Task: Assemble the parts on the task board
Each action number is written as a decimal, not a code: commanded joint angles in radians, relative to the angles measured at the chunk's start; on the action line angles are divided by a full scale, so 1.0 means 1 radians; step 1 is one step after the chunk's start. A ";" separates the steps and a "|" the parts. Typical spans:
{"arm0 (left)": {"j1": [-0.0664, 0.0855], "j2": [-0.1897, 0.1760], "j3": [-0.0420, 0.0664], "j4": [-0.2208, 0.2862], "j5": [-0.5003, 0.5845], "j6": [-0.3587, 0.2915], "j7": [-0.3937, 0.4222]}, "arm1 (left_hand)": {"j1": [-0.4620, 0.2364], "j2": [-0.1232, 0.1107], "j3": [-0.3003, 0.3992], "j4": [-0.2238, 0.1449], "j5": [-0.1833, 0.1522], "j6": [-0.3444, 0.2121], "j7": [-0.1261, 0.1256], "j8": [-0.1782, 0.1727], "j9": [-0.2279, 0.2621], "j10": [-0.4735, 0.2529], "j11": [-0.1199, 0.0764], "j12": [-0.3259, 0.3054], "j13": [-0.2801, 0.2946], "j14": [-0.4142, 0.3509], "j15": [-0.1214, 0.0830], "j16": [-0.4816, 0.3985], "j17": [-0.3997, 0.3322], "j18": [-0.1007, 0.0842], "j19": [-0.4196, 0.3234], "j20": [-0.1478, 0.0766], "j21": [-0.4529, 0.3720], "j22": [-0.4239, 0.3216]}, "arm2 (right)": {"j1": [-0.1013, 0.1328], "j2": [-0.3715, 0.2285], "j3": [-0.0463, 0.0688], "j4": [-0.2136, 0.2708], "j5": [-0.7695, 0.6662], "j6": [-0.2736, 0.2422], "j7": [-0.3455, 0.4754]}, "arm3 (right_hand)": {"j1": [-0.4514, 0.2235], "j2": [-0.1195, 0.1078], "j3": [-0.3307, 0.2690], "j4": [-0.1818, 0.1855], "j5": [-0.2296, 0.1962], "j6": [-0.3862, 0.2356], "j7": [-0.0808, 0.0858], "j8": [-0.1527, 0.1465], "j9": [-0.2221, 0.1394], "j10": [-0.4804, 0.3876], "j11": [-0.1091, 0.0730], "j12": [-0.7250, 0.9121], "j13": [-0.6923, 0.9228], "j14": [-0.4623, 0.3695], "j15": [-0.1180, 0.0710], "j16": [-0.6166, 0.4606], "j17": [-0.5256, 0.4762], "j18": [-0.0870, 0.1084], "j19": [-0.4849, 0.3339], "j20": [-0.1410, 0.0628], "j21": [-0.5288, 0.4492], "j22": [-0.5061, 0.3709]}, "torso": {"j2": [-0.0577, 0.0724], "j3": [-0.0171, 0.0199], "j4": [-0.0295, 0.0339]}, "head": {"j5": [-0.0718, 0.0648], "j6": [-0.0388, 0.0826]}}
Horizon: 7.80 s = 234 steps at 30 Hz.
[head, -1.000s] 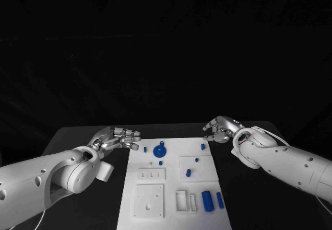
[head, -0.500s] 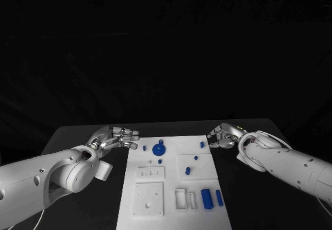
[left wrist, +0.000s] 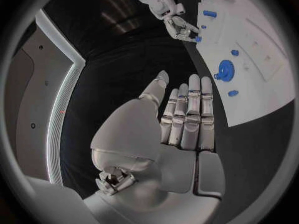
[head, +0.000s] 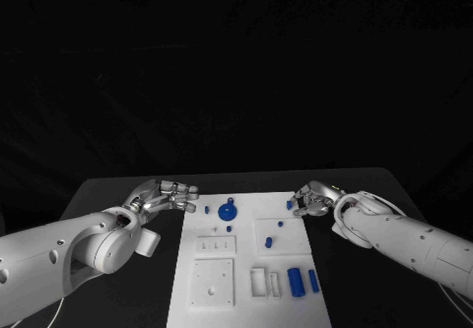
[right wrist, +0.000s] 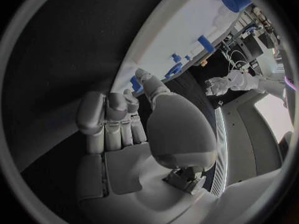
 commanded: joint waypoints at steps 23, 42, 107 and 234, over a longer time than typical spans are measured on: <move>-0.003 0.007 0.001 -0.006 -0.004 0.027 0.007 | -0.006 0.006 -0.001 -0.008 0.004 -0.009 0.002 0.000 0.001 -0.013 0.000 0.001 0.001 -0.004 0.007 0.001 -0.002 -0.004 -0.012 0.001 0.004 0.002 | -0.009 0.052 0.001 -0.062 0.038 -0.032 0.022 | -0.011 0.023 0.023 0.015 -0.029 0.015 -0.003 -0.002 0.000 -0.001 0.001 0.003 0.002 0.006 0.000 0.004 0.007 -0.007 0.031 0.002 0.005 0.141 | -0.002 -0.0010 -0.0035 | 0.008 -0.004; -0.005 0.009 0.001 -0.007 -0.005 0.029 0.004 | -0.006 0.008 -0.003 -0.007 0.004 -0.011 0.002 0.000 0.002 -0.015 0.001 0.001 0.001 -0.004 0.008 0.001 -0.002 -0.004 -0.012 0.002 0.004 0.001 | -0.010 0.064 0.001 -0.073 0.048 -0.044 0.002 | -0.031 0.040 0.086 0.006 -0.095 0.086 -0.016 -0.002 0.001 0.003 -0.002 0.007 0.005 0.007 -0.005 0.001 0.008 -0.009 0.030 -0.003 0.005 0.140 | -0.002 0.0003 -0.0031 | 0.012 -0.003; -0.005 0.010 0.001 -0.009 -0.008 0.041 -0.007 | -0.004 0.012 -0.005 -0.005 0.003 -0.008 0.001 0.001 0.002 -0.010 -0.001 0.001 0.001 -0.004 0.007 0.001 -0.002 -0.004 -0.011 0.002 0.003 -0.001 | -0.011 0.092 0.001 -0.076 0.082 -0.097 0.001 | -0.012 0.094 0.160 -0.004 -0.187 0.192 -0.035 0.000 0.009 0.002 -0.013 0.000 -0.001 0.007 -0.015 -0.003 0.010 -0.014 0.030 -0.013 0.002 0.140 | -0.002 0.0017 -0.0032 | 0.011 -0.001; 0.077 0.296 -0.001 -0.189 -0.278 0.129 -0.623 | -0.191 0.013 0.144 0.079 0.426 0.237 -0.155 0.004 0.711 0.349 -0.180 0.307 0.141 0.108 -0.190 0.971 0.453 -0.034 0.134 -0.195 0.409 0.554 | 0.063 0.190 -0.042 0.358 -0.128 0.014 -0.377 | -0.041 0.081 0.202 -0.020 -0.175 0.195 -0.037 0.000 0.010 0.006 -0.017 -0.003 0.004 0.008 -0.015 -0.010 0.011 -0.012 0.033 -0.013 -0.005 0.138 | -0.051 0.0005 -0.0362 | 0.069 -0.022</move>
